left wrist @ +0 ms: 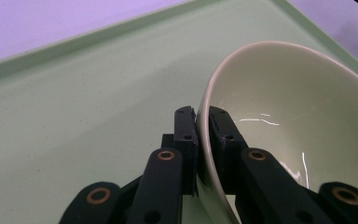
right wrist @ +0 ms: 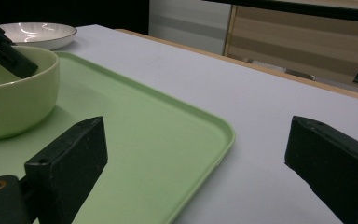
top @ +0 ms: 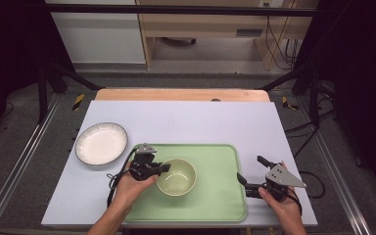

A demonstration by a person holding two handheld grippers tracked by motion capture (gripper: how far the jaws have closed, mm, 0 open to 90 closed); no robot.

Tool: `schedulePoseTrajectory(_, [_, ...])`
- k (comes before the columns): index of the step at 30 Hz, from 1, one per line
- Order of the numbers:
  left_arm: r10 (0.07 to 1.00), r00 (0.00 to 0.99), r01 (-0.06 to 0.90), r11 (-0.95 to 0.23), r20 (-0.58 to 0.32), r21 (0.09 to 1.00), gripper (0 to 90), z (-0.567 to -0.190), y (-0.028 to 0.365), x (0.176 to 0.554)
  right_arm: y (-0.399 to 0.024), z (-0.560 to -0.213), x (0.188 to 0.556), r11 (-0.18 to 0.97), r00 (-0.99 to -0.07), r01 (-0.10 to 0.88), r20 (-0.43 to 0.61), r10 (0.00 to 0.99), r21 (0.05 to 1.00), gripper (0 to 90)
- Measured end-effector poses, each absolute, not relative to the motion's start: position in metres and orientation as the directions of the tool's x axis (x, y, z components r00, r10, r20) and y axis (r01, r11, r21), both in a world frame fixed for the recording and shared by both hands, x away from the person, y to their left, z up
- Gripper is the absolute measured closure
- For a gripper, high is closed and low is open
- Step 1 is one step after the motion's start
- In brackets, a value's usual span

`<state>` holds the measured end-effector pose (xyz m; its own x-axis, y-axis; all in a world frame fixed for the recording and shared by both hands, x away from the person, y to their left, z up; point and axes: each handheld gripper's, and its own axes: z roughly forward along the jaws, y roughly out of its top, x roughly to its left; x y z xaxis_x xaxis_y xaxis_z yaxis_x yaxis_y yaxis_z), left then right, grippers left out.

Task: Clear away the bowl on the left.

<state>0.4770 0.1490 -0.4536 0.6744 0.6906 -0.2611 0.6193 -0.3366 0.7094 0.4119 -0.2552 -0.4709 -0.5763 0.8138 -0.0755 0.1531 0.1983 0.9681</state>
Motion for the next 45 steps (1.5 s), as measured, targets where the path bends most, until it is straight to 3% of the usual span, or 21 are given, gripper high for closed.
schedulePoseTrajectory(12, [0.700,0.674,0.602,-0.335,-0.237,0.725,81.9,-0.454,0.148,0.476,-0.255,-0.471,0.412,0.199,-0.577,0.154,-0.075,0.814,0.968,5.8])
schedulePoseTrajectory(23, [0.701,0.680,0.574,-0.324,-0.217,0.752,72.4,-0.451,0.148,0.475,-0.256,-0.471,0.412,0.198,-0.576,0.153,-0.076,0.814,0.968,5.8])
schedulePoseTrajectory(36, [0.676,0.713,0.510,-0.316,-0.188,0.800,40.9,-0.437,0.148,0.476,-0.256,-0.470,0.412,0.194,-0.577,0.152,-0.073,0.814,0.969,5.8])
schedulePoseTrajectory(45, [0.590,0.794,0.400,-0.323,-0.148,0.858,17.7,-0.425,0.148,0.472,-0.258,-0.468,0.410,0.190,-0.572,0.143,-0.075,0.817,0.971,5.1])
